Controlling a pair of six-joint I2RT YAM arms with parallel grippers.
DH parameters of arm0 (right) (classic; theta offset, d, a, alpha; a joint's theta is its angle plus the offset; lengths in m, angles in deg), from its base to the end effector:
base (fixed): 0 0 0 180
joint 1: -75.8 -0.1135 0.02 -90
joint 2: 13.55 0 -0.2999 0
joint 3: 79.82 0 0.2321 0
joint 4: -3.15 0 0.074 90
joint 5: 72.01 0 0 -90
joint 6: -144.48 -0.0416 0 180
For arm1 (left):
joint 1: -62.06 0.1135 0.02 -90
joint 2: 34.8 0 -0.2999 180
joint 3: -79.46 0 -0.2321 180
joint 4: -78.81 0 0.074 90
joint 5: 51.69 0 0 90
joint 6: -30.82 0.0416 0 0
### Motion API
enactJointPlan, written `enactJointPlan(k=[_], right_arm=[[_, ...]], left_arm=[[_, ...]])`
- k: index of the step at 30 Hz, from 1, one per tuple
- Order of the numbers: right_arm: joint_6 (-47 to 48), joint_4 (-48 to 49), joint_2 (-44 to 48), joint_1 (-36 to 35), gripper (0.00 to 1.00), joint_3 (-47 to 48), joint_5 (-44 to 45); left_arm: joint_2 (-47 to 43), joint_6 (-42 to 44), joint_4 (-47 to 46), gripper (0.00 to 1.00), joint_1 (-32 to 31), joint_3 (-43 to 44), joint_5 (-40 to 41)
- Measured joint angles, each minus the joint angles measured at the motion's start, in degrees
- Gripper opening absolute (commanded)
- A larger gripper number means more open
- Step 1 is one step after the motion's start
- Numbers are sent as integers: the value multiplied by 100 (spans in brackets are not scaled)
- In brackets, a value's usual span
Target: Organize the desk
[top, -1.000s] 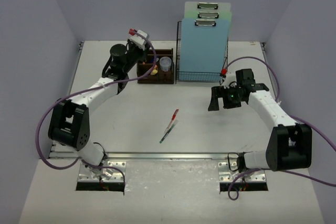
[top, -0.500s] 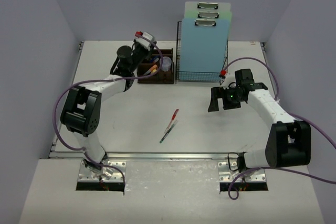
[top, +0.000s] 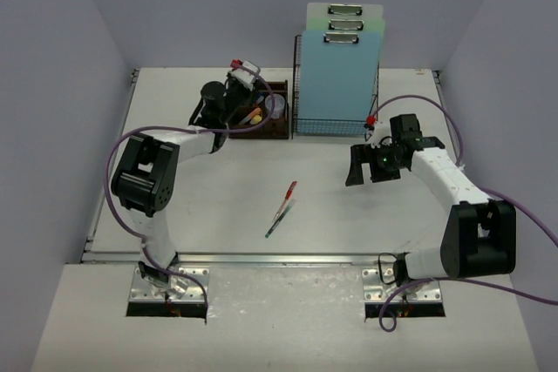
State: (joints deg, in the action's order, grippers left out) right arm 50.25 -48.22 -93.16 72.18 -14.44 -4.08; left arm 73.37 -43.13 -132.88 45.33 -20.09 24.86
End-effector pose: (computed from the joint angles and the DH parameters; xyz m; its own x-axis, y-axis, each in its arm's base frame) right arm 0.2359 0.0306 0.2489 -0.9221 0.0102 -0.3867 -0.1458 0.9168 0.3717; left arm 0.4120 -0.1340 0.2984 0.2026 0.2199 -0.9543 0.4643 0.8364 0.2913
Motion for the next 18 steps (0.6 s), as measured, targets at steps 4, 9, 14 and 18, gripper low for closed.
enactJointPlan(k=[4, 9, 14, 18], right_arm=[[13, -17, 2, 0, 99, 43, 45], [14, -30, 4, 0, 99, 54, 52], [13, -30, 48, 0, 99, 54, 46], [11, -21, 107, 0, 99, 51, 32]], left_arm=[[0, -163, 92, 61, 3, 94, 96], [-334, -287, 662, 73, 18, 168, 86], [-1364, -579, 2243, 87, 29, 569, -252], [-2129, -532, 3658, 88, -158, 1079, -424]])
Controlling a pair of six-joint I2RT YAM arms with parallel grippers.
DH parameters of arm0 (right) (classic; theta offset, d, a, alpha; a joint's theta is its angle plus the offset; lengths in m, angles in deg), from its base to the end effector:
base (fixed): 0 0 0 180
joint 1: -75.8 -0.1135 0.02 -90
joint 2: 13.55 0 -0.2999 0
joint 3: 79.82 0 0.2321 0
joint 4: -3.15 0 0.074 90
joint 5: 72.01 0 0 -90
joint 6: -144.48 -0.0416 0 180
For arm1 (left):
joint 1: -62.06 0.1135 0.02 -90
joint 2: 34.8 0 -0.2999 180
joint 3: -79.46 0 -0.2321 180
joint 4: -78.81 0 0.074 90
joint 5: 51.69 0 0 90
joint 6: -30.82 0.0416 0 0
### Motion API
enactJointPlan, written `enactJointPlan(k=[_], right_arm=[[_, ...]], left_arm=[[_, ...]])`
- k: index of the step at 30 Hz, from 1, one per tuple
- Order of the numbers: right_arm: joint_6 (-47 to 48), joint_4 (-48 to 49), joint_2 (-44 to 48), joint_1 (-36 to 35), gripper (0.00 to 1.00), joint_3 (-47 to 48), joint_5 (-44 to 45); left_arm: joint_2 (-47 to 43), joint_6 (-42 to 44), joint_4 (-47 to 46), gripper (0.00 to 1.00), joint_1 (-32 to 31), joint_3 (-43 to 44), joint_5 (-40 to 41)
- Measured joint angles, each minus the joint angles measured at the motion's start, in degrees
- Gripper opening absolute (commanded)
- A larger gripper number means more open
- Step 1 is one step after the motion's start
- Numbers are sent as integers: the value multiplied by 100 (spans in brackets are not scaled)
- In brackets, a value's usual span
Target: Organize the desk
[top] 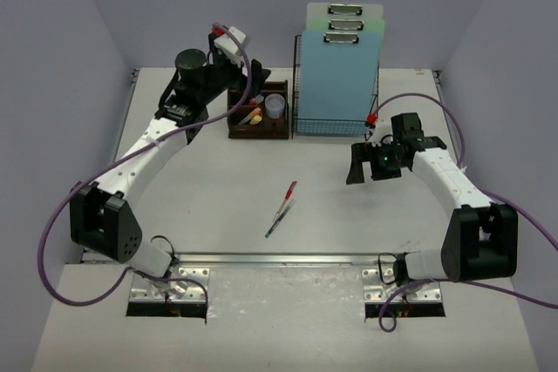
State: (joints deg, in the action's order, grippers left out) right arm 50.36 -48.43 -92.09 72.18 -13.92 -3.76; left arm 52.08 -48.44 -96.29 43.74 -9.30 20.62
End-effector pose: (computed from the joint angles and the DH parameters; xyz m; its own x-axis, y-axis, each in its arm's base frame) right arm 0.2344 0.0303 0.2552 -0.9121 0.0092 -0.4098 -0.1544 0.9185 0.3641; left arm 0.3271 -0.1216 0.4295 0.1008 0.1537 -0.9830 0.5793 0.7942 0.1835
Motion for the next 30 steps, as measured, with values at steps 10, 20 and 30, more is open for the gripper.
enactJointPlan(k=[10, 20, 30], right_arm=[[-23, 12, 22, 0, 99, -86, -102], [-34, 10, 20, 0, 99, -98, 27], [-39, 10, 10, 0, 99, -98, 71]], left_arm=[[172, -4, 3119, 77, -1891, -74, 632], [2783, -620, 5099, 50, -2137, 723, 809], [3369, -817, 5585, 47, -2293, 1522, 972]])
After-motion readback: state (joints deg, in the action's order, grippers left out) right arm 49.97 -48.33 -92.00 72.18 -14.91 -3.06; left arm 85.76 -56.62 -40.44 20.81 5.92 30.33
